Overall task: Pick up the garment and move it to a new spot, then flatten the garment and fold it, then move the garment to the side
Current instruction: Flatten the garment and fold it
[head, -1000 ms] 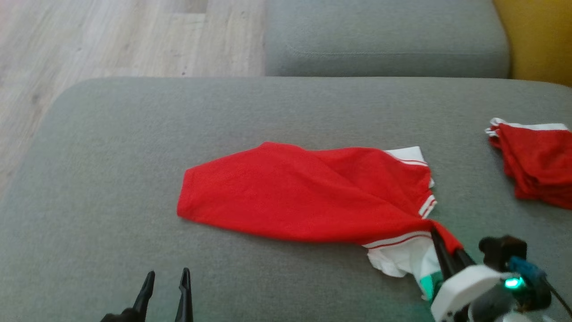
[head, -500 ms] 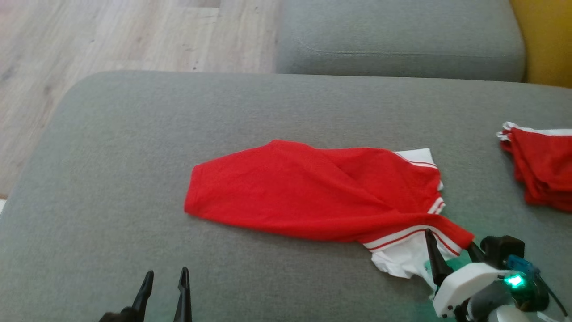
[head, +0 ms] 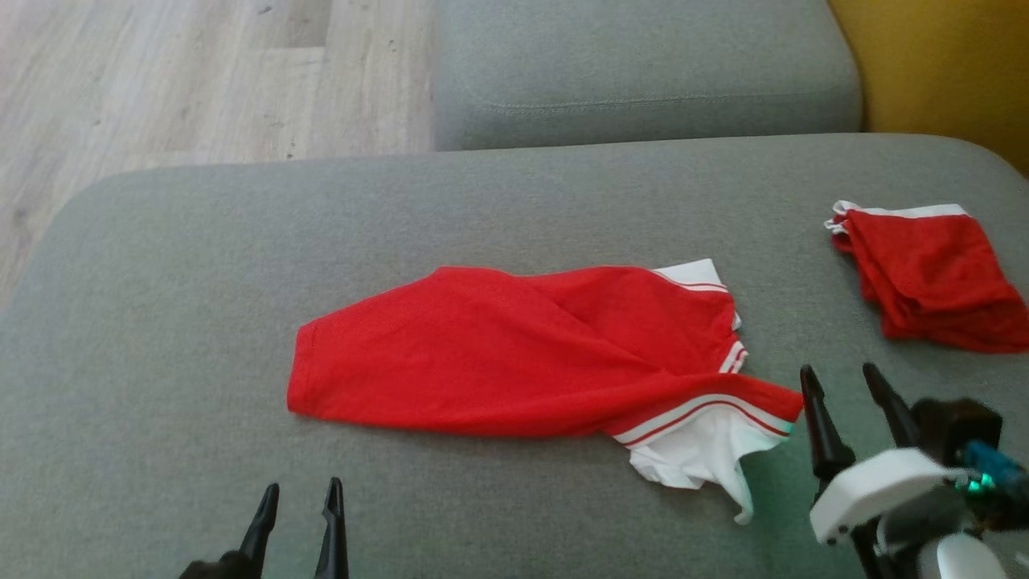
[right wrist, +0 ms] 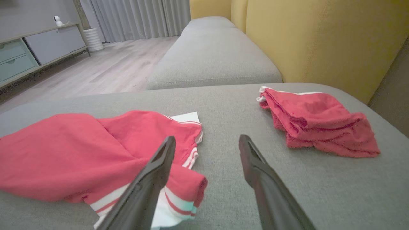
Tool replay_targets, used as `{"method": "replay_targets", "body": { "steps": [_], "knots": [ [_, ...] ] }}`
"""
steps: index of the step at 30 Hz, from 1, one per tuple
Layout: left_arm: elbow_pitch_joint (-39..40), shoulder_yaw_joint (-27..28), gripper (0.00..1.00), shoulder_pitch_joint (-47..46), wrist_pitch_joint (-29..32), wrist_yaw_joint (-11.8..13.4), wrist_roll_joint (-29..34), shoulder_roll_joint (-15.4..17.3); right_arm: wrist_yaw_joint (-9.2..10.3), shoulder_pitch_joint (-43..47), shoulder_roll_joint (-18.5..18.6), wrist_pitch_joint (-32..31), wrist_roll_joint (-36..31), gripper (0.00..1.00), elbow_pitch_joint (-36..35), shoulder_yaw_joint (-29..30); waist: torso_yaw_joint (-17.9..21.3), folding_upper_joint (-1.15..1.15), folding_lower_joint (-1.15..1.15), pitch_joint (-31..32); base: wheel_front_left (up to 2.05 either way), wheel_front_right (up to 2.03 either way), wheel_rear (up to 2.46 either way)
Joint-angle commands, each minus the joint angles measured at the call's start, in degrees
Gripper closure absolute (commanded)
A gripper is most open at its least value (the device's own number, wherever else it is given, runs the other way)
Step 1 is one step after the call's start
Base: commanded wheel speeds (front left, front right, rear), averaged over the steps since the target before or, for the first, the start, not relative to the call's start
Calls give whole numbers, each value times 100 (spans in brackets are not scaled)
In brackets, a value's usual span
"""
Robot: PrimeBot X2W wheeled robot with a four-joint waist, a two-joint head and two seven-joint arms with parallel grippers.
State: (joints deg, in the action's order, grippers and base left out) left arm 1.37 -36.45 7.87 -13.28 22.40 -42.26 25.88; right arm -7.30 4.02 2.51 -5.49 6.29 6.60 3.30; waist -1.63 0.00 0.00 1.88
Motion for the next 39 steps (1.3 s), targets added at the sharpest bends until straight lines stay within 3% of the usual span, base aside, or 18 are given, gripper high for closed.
{"method": "replay_targets", "body": {
  "steps": [1,8,22,32,33,34,35,36,39],
  "knots": [
    [164,211,0,-330,-90,-23,86,34,-19,-450,37,-96,-70,0,-327,-125,-71,0,0,-25,0,0,0],
    [275,192,0,-437,-62,-5,175,69,-19,-1271,166,-373,-216,0,-171,-43,-455,0,0,-137,0,0,0],
    [390,127,0,-704,22,11,283,42,-19,-2675,1022,-1380,-333,0,2270,129,-1370,0,0,-762,0,0,0],
    [274,125,0,-821,-26,-46,296,-52,-19,-3158,1359,-2261,327,0,3427,-146,-1530,0,0,-984,0,0,0],
    [270,122,0,-832,-28,-46,300,-63,-19,-3188,1372,-2307,430,19,3465,-196,-1527,0,0,-994,0,0,0],
    [267,121,0,-843,-31,-45,303,-72,-19,-3213,1385,-2332,530,53,3481,-267,-1520,0,0,-1003,0,0,0],
    [266,121,0,-853,-33,-44,306,-80,-19,-3235,1407,-2334,621,68,3480,-343,-1511,0,0,-1014,0,0,0],
    [266,122,0,-863,-36,-41,308,-86,-19,-3267,1434,-2309,698,100,3464,-409,-1500,0,0,-1026,0,0,0],
    [279,121,0,-900,-42,-37,320,-106,-19,-3413,1547,-2142,813,100,3401,-589,-1475,0,0,-1082,0,0,0]
  ]
}}
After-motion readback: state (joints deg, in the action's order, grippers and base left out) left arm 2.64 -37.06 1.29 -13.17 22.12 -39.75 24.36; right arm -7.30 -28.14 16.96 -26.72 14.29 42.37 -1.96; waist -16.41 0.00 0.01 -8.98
